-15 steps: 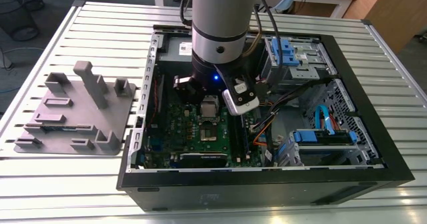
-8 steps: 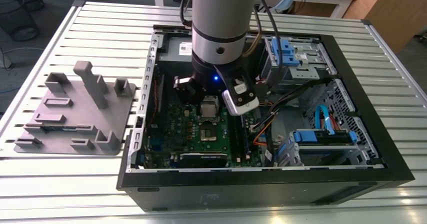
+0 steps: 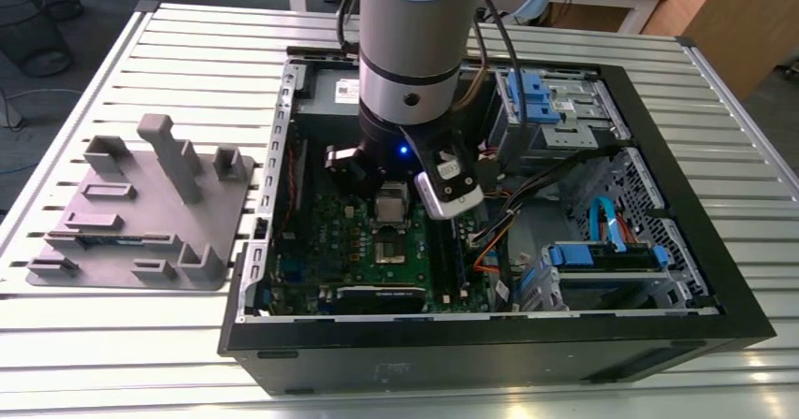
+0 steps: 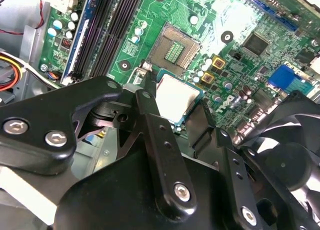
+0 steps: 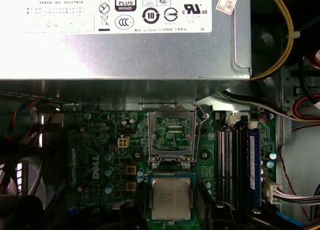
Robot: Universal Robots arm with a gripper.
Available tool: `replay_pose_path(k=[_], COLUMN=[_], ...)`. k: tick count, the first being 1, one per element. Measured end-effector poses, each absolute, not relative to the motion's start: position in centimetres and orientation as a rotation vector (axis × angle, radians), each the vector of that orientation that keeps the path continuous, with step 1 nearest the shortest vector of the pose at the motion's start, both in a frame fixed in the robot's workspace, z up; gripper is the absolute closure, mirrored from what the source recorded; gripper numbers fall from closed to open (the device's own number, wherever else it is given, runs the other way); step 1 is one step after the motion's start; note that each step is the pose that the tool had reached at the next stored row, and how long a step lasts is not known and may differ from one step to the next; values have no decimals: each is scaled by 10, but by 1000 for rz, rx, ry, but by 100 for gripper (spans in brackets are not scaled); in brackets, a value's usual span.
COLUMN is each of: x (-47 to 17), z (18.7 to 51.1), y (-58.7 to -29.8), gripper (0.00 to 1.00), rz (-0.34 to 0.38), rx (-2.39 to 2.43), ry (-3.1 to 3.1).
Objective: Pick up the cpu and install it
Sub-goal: 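Place the cpu into insertion slot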
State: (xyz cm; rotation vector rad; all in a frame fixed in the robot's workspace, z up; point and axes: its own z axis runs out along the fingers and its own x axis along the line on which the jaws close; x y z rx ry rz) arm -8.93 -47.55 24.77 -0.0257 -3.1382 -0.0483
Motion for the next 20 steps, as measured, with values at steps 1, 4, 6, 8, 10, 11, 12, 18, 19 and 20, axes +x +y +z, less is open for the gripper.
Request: replay_pose_path(k=[1, 4, 6, 8, 10, 11, 12, 18, 19, 20], x=[-89, -89, -89, -89, -89, -89, -89, -89, -89, -89], z=[247, 243, 241, 238, 235, 234, 233, 225, 224, 222], y=[-476, -477, -479, -481, -482, -482, -483, -486, -487, -488], gripper=[53, 53, 53, 53, 53, 53, 53, 53, 53, 53], rz=[-48, -48, -49, -49, -48, -48, -48, -48, -48, -48], rx=[-26, -26, -26, -26, -26, -26, -26, -26, -26, -26], ry=[-3138, -3138, -3138, -3138, -3138, -3138, -3138, -3138, -3138, -3138])
